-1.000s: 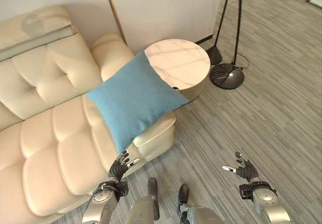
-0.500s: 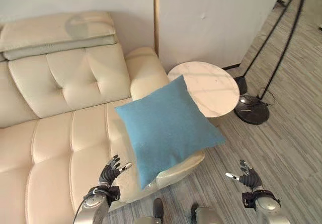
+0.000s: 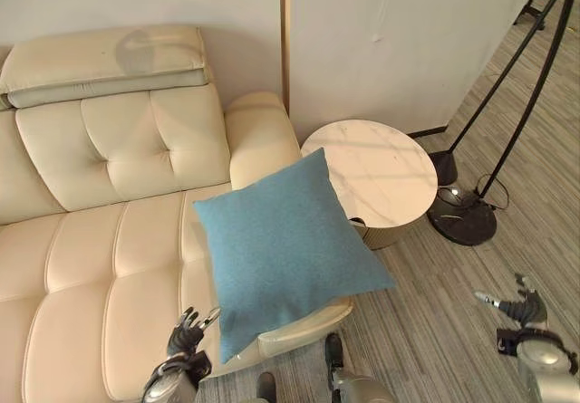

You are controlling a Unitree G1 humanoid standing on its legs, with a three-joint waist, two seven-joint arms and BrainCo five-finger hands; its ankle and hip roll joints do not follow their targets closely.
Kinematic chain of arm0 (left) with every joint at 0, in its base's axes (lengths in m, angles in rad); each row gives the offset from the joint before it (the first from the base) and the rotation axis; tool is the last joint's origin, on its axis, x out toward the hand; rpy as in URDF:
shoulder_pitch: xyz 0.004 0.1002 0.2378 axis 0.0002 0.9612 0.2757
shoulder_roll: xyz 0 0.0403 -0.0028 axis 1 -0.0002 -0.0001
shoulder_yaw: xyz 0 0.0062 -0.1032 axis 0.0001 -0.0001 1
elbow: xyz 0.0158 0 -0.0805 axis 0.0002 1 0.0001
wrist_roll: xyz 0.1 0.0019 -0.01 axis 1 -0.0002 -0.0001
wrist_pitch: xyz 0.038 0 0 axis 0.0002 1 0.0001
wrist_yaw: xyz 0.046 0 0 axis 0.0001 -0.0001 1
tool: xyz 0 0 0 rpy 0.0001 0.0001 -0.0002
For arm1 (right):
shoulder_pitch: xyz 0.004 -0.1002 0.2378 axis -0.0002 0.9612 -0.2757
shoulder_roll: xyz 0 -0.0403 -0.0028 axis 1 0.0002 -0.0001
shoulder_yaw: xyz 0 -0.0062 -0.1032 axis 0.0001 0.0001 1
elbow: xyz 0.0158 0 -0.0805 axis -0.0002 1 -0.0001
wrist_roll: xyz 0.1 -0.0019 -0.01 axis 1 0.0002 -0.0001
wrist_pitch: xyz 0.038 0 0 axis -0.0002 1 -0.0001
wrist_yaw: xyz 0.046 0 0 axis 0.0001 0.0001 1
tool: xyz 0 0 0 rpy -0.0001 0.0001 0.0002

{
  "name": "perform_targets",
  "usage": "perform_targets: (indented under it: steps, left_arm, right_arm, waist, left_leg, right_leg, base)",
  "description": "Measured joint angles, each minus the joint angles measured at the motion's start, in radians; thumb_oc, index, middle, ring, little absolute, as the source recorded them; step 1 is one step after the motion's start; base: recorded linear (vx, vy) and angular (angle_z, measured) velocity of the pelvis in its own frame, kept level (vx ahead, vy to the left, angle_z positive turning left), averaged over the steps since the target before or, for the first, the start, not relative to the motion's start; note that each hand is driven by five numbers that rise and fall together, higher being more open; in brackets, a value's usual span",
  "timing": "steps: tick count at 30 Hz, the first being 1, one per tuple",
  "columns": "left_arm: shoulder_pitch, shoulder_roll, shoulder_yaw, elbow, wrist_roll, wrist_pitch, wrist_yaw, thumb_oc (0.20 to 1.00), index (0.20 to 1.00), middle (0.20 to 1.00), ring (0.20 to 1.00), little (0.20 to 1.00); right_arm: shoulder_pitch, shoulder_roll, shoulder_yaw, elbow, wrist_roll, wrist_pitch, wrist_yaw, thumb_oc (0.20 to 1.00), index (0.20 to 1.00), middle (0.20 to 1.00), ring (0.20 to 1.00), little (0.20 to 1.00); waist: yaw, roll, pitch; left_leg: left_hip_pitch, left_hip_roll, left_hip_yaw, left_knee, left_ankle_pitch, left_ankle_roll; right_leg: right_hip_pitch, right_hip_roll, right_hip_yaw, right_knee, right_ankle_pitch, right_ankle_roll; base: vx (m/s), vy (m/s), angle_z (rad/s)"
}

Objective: Pick up all the scattered cushions and arrange them neatly on the sofa.

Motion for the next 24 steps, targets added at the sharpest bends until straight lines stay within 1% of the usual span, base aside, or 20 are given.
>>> perform_targets:
  steps: [1, 2, 5, 6, 8, 9, 10, 11, 12, 13, 16, 18, 19, 23, 24]
  left_arm:
    - [-0.046, 0.006, -0.036, 0.003, 0.000, 0.000, 0.001, 1.000, 1.000, 1.000, 1.000, 1.000]
    - [-0.088, 0.016, -0.062, 0.008, 0.001, 0.000, 0.009, 1.000, 1.000, 1.000, 1.000, 1.000]
    - [-0.141, 0.033, -0.077, 0.044, 0.002, -0.003, 0.025, 1.000, 1.000, 1.000, 1.000, 1.000]
    - [-0.175, 0.055, -0.094, 0.071, 0.003, -0.012, 0.032, 1.000, 1.000, 1.000, 1.000, 1.000]
    - [-0.221, 0.069, -0.097, 0.107, 0.003, -0.017, 0.039, 1.000, 1.000, 1.000, 1.000, 1.000]
    - [-0.266, 0.089, -0.113, 0.142, 0.003, -0.022, 0.048, 1.000, 1.000, 1.000, 1.000, 1.000]
    - [-0.293, 0.097, -0.124, 0.161, 0.003, -0.023, 0.051, 1.000, 1.000, 1.000, 1.000, 1.000]
    - [-0.348, 0.111, -0.155, 0.211, 0.003, -0.041, 0.063, 1.000, 1.000, 1.000, 1.000, 1.000]
    - [-0.389, 0.119, -0.175, 0.241, 0.004, -0.045, 0.069, 1.000, 1.000, 1.000, 1.000, 1.000]
    - [-0.445, 0.122, -0.174, 0.269, 0.009, -0.047, 0.075, 1.000, 1.000, 1.000, 1.000, 1.000]
    - [-0.476, 0.129, -0.175, 0.269, 0.008, -0.051, 0.086, 1.000, 1.000, 1.000, 1.000, 1.000]
    - [-0.475, 0.134, -0.177, 0.269, 0.009, -0.053, 0.093, 1.000, 1.000, 1.000, 1.000, 1.000]
    - [-0.475, 0.132, -0.181, 0.269, 0.009, -0.056, 0.095, 1.000, 1.000, 1.000, 1.000, 1.000]
    - [-0.462, 0.142, -0.202, 0.233, 0.009, -0.054, 0.118, 1.000, 1.000, 1.000, 1.000, 1.000]
    - [-0.456, 0.148, -0.212, 0.206, 0.009, -0.056, 0.123, 1.000, 1.000, 1.000, 1.000, 1.000]
  right_arm:
    - [-0.041, -0.001, 0.057, -0.031, 0.000, -0.002, 0.005, 1.000, 1.000, 1.000, 1.000, 1.000]
    - [-0.073, -0.002, 0.107, -0.062, 0.001, -0.004, 0.015, 1.000, 1.000, 1.000, 1.000, 1.000]
    - [-0.122, 0.007, 0.207, -0.083, 0.008, -0.009, 0.041, 1.000, 1.000, 1.000, 1.000, 1.000]
    - [-0.152, 0.018, 0.259, -0.086, 0.022, -0.010, 0.058, 1.000, 1.000, 1.000, 1.000, 1.000]
    - [-0.184, 0.045, 0.304, -0.091, 0.025, -0.010, 0.068, 1.000, 1.000, 1.000, 1.000, 1.000]
    - [-0.217, 0.065, 0.356, -0.091, 0.034, -0.012, 0.073, 1.000, 1.000, 1.000, 1.000, 1.000]
    - [-0.232, 0.070, 0.377, -0.091, 0.042, -0.012, 0.078, 1.000, 1.000, 1.000, 1.000, 1.000]
    - [-0.283, 0.111, 0.412, -0.063, 0.061, -0.014, 0.063, 1.000, 1.000, 1.000, 1.000, 1.000]
    - [-0.313, 0.125, 0.431, -0.051, 0.073, -0.014, 0.061, 1.000, 1.000, 1.000, 1.000, 1.000]
    - [-0.359, 0.153, 0.465, -0.046, 0.105, -0.014, 0.057, 1.000, 1.000, 1.000, 1.000, 1.000]
    - [-0.408, 0.202, 0.510, -0.045, 0.139, -0.017, 0.048, 1.000, 1.000, 1.000, 1.000, 1.000]
    - [-0.412, 0.203, 0.525, -0.043, 0.139, -0.019, 0.038, 1.000, 1.000, 1.000, 1.000, 1.000]
    - [-0.417, 0.200, 0.528, -0.042, 0.139, -0.020, 0.038, 1.000, 1.000, 1.000, 1.000, 1.000]
    - [-0.417, 0.194, 0.530, -0.042, 0.138, -0.028, 0.028, 1.000, 1.000, 1.000, 1.000, 1.000]
    - [-0.417, 0.189, 0.525, -0.042, 0.138, -0.029, 0.023, 1.000, 1.000, 1.000, 1.000, 1.000]
  waist:
    - [0.001, -0.009, 0.006]
    - [0.000, -0.018, 0.014]
    - [0.001, -0.034, 0.022]
    - [0.003, -0.047, 0.031]
    - [0.004, -0.065, 0.044]
    - [0.003, -0.085, 0.057]
    - [0.003, -0.089, 0.067]
    - [0.000, -0.100, 0.082]
    - [-0.001, -0.104, 0.094]
    - [0.000, -0.109, 0.115]
    - [0.005, -0.119, 0.158]
    - [0.005, -0.120, 0.159]
    - [0.006, -0.119, 0.161]
    - [0.012, -0.119, 0.166]
    - [0.015, -0.116, 0.179]
  left_leg:
    - [-0.020, 0.007, -0.004, 0.001, 0.007, -0.010]
    - [-0.033, 0.008, -0.005, 0.007, 0.016, -0.023]
    - [-0.079, 0.006, -0.002, 0.011, 0.024, -0.029]
    - [-0.103, 0.003, 0.000, 0.018, 0.028, -0.032]
    - [-0.136, 0.000, 0.004, 0.031, 0.031, -0.035]
    - [-0.173, -0.003, 0.006, 0.049, 0.033, -0.033]
    - [-0.186, -0.004, 0.004, 0.055, 0.033, -0.033]
    - [-0.234, -0.009, 0.005, 0.085, 0.032, -0.033]
    - [-0.258, -0.013, 0.006, 0.103, 0.030, -0.033]
    - [-0.300, -0.016, 0.007, 0.120, 0.031, -0.034]
    - [-0.314, -0.017, 0.013, 0.133, 0.032, -0.034]
    - [-0.313, -0.016, 0.015, 0.133, 0.031, -0.034]
    - [-0.312, -0.013, 0.019, 0.131, 0.031, -0.033]
    - [-0.303, -0.014, 0.022, 0.130, 0.030, -0.032]
    - [-0.296, -0.013, 0.017, 0.130, 0.030, -0.032]
  right_leg:
    - [-0.016, 0.007, -0.007, 0.000, 0.002, -0.003]
    - [-0.034, 0.009, -0.007, 0.000, 0.010, -0.013]
    - [-0.076, 0.009, -0.004, 0.000, 0.023, -0.022]
    - [-0.104, 0.006, -0.001, 0.000, 0.033, -0.020]
    - [-0.132, 0.005, 0.010, 0.000, 0.043, -0.018]
    - [-0.161, 0.002, 0.016, 0.000, 0.052, -0.018]
    - [-0.170, 0.000, 0.016, 0.000, 0.052, -0.018]
    - [-0.203, -0.005, 0.019, 0.003, 0.052, -0.018]
    - [-0.223, -0.009, 0.019, 0.005, 0.050, -0.020]
    - [-0.255, -0.012, 0.024, 0.005, 0.047, -0.022]
    - [-0.264, -0.012, 0.032, 0.005, 0.046, -0.020]
    - [-0.264, -0.012, 0.034, 0.005, 0.041, -0.015]
    - [-0.264, -0.011, 0.035, 0.005, 0.033, -0.004]
    - [-0.257, -0.011, 0.035, 0.006, 0.034, -0.003]
    - [-0.248, -0.011, 0.034, 0.006, 0.035, -0.002]
  base:
    - [-0.11, -0.053, 0.13]
    - [-0.14, -0.054, 0.05]
    - [-0.14, -0.036, -0.02]
    - [-0.14, -0.019, -0.04]
    - [-0.13, -0.012, -0.05]
    - [-0.12, 0.003, 0.00]
    - [-0.15, 0.012, 0.04]
    - [-0.12, 0.014, 0.08]
    - [-0.09, 0.015, 0.05]
    - [-0.04, 0.007, 0.01]
    - [-0.02, 0.004, -0.03]
    - [-0.02, 0.010, -0.05]
    - [-0.01, 0.008, -0.06]
    - [0.00, 0.007, -0.01]
    - [0.01, 0.013, 0.07]
